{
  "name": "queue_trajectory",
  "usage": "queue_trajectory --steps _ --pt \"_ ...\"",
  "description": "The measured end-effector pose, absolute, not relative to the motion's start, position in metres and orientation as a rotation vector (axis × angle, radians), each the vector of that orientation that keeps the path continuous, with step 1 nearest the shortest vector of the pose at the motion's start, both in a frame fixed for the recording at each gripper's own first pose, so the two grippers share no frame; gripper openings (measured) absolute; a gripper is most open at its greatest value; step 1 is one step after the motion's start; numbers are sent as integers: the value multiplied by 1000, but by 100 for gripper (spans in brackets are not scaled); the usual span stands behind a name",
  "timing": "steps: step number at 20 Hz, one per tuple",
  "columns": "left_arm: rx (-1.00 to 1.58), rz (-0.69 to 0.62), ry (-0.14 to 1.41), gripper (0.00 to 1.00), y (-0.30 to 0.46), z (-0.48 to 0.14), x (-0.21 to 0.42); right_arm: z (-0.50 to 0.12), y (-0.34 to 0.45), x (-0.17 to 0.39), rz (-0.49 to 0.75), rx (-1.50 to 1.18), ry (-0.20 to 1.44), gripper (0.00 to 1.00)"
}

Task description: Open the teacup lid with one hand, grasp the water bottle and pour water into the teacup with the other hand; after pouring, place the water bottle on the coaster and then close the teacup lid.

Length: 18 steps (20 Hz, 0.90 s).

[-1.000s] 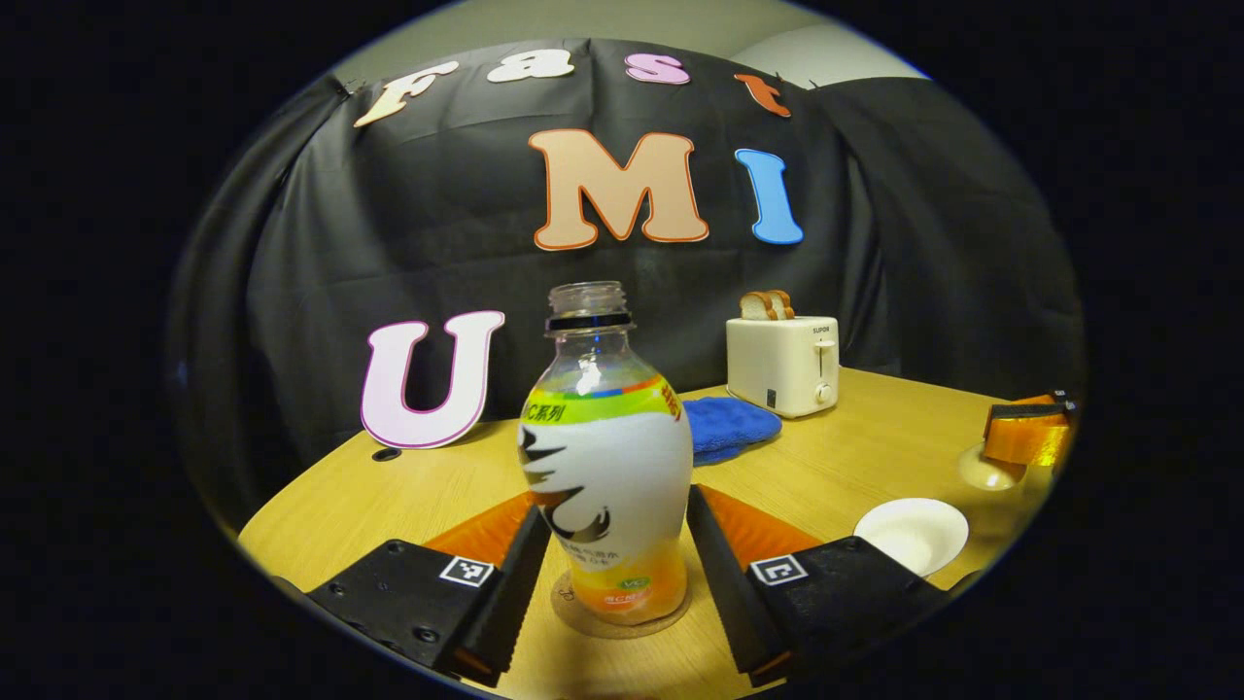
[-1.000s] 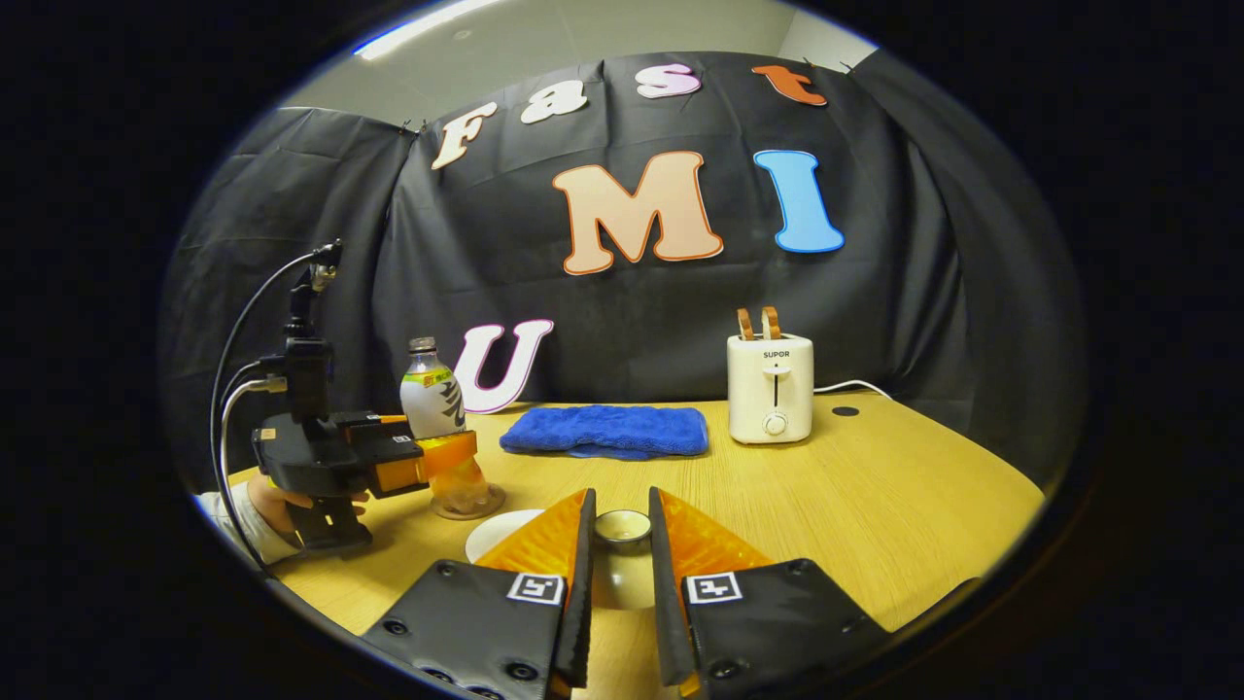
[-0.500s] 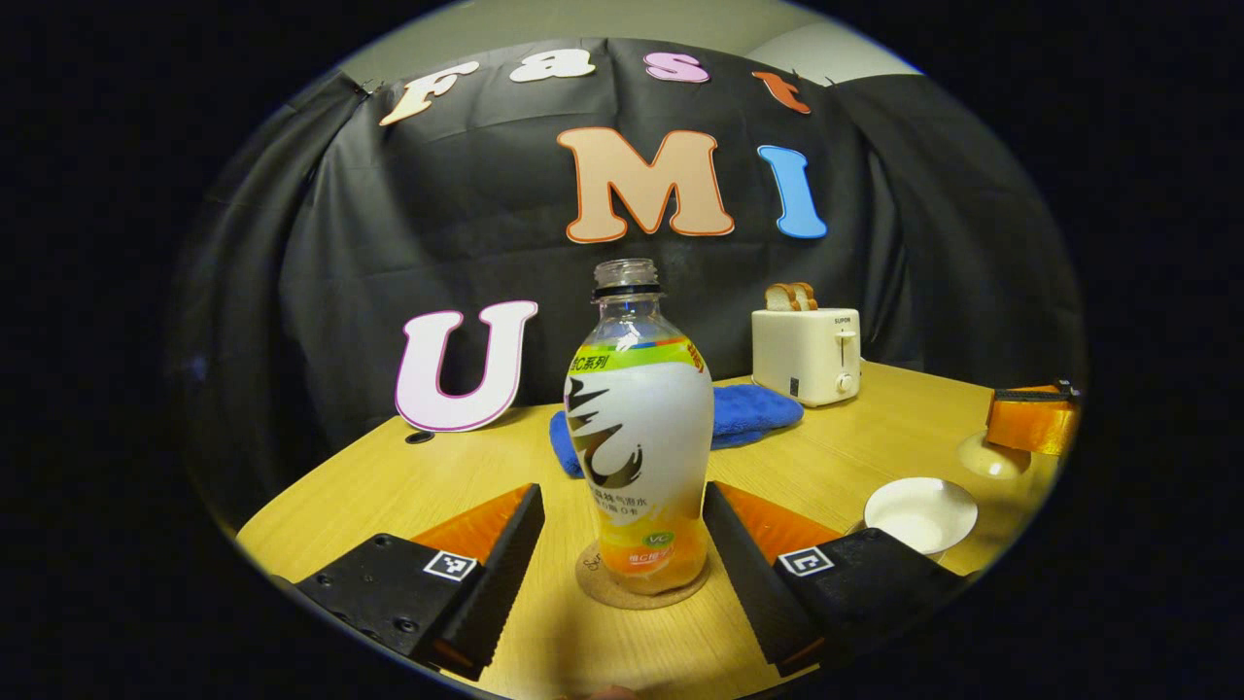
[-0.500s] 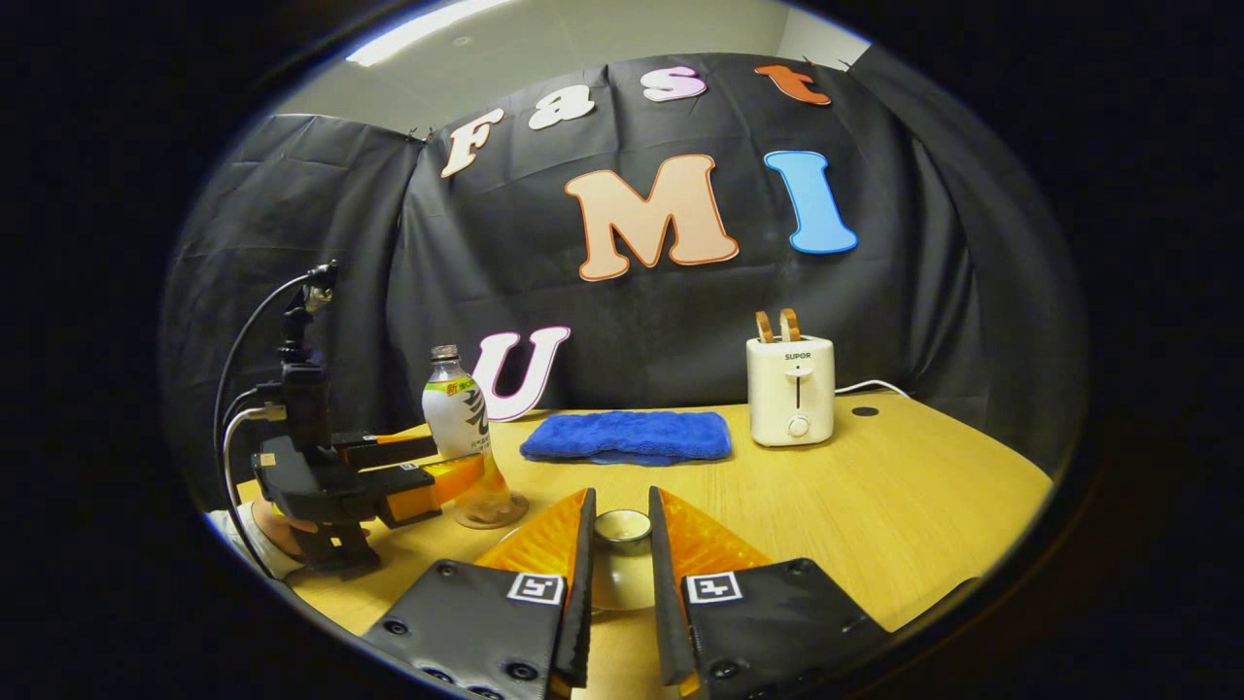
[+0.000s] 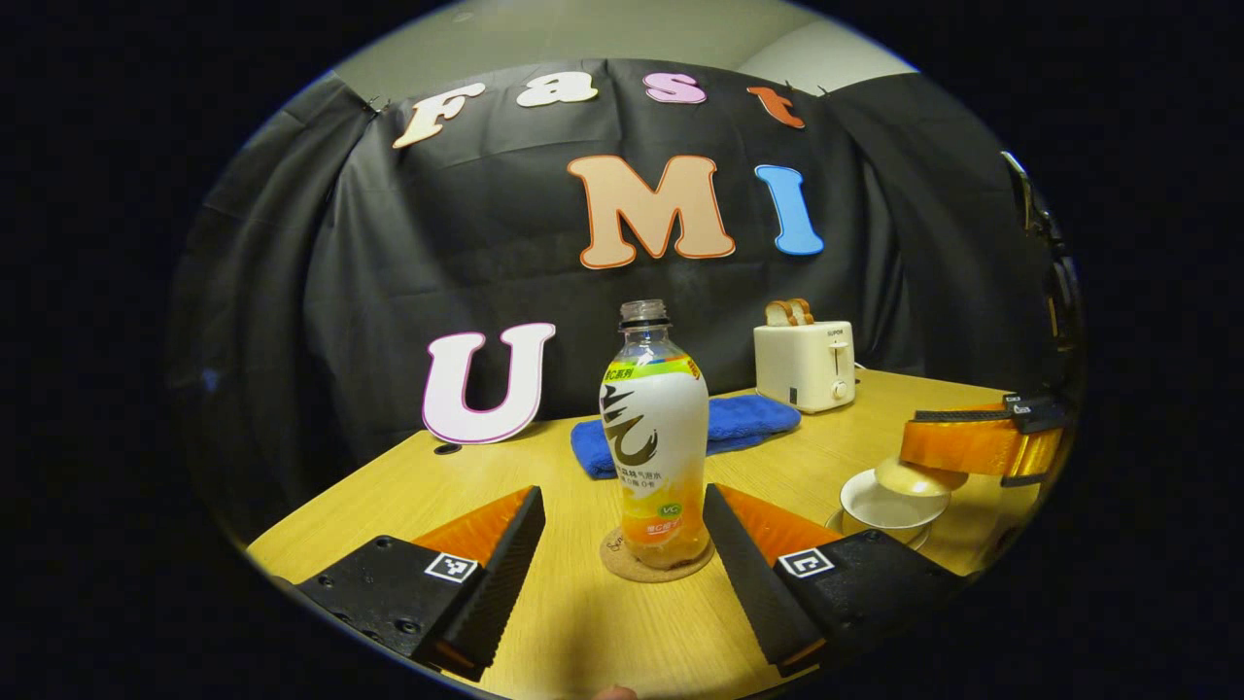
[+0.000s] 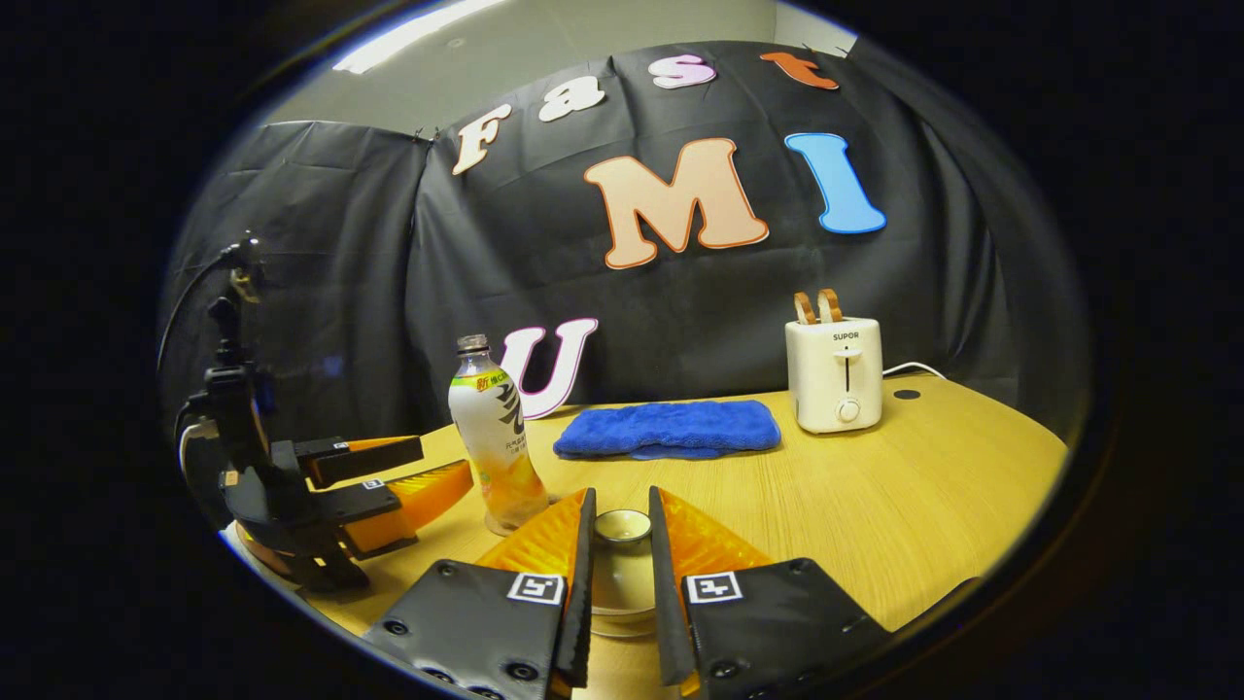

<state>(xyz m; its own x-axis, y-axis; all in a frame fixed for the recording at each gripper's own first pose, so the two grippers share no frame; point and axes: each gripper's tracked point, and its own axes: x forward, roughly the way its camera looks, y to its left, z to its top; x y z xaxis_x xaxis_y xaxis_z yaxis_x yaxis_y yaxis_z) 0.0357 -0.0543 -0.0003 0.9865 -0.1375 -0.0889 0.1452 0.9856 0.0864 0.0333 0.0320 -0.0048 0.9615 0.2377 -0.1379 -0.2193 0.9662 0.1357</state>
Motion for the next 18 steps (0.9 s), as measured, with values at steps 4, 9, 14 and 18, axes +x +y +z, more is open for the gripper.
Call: queue_trajectory --steps 4,9,14,18 --pt "84 -129 72 95 -45 -2 28 -14 37 41 224 108 171 31" --pt "75 -125 69 96 -39 -4 19 -22 43 46 220 88 177 31" --pt "71 -126 64 96 -40 -3 17 -25 43 44 211 58 169 31" --pt "62 -132 73 96 -42 -6 15 -27 43 41 204 43 175 32"
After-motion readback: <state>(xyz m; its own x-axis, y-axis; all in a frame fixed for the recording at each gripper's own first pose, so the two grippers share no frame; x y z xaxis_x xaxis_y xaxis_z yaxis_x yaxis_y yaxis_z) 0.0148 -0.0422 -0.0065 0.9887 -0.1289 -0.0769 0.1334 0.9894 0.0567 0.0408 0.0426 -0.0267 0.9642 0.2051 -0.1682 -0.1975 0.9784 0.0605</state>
